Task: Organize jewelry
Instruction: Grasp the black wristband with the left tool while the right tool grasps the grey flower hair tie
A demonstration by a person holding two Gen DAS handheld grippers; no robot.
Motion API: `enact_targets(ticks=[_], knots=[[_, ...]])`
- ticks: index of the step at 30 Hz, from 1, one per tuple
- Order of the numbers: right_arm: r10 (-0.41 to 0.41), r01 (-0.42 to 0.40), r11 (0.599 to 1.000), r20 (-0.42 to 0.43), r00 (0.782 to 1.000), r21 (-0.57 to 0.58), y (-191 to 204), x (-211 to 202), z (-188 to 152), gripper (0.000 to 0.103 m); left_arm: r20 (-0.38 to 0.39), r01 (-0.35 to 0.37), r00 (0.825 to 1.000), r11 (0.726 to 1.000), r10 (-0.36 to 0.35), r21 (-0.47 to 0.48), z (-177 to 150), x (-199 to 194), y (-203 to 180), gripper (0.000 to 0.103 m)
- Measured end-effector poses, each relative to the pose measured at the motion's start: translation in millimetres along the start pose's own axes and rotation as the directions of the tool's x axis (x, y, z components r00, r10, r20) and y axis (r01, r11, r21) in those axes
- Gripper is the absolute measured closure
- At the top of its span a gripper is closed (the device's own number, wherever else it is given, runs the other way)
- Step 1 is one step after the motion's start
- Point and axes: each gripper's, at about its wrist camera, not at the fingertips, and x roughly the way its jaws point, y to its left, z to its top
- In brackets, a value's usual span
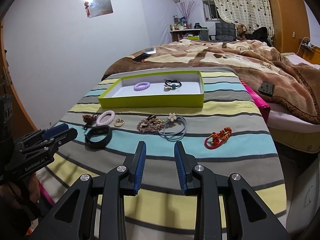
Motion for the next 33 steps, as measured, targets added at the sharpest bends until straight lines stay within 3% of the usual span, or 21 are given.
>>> enact_targets(ticks=[13,24,28,30,32,33], knots=[[-0.045,0.046,0.999,-0.078,0.996,0.010,-17,46,23,0.073,-0.127,-0.035,0.991,0.999,0.033,-0.018,2,46,10,0.060],[-0.075,0.079,0.997,-0.214,0.974,0.012,-29,92,35,0.073,-0.202,-0.031,0.979,0.998,0.020,-0.054,6,63,12,0.060],[-0.091,0.092,0.996,-0.227,0.970,-0.005,-28,98,36,0.073,-0.214,-0.039,0.976,0.998,0.029,-0.045,7,66,9,0.063],[-0.113,0.109,0.994,-0.227,0.967,-0.027,-26,99,37,0.088,-0.214,-0.030,0.977,0.999,0.023,-0.031,8,67,4,0.071],[-0.120,0.112,0.992,-0.229,0.966,-0.049,-23,100,37,0.099,-0.212,-0.037,0.977,0.999,0.034,-0.013,7,66,1,0.072],[-0.126,0.116,0.992,-0.229,0.965,-0.057,-22,100,36,0.099,-0.212,-0.040,0.977,0.999,0.037,-0.009,7,66,1,0.072]])
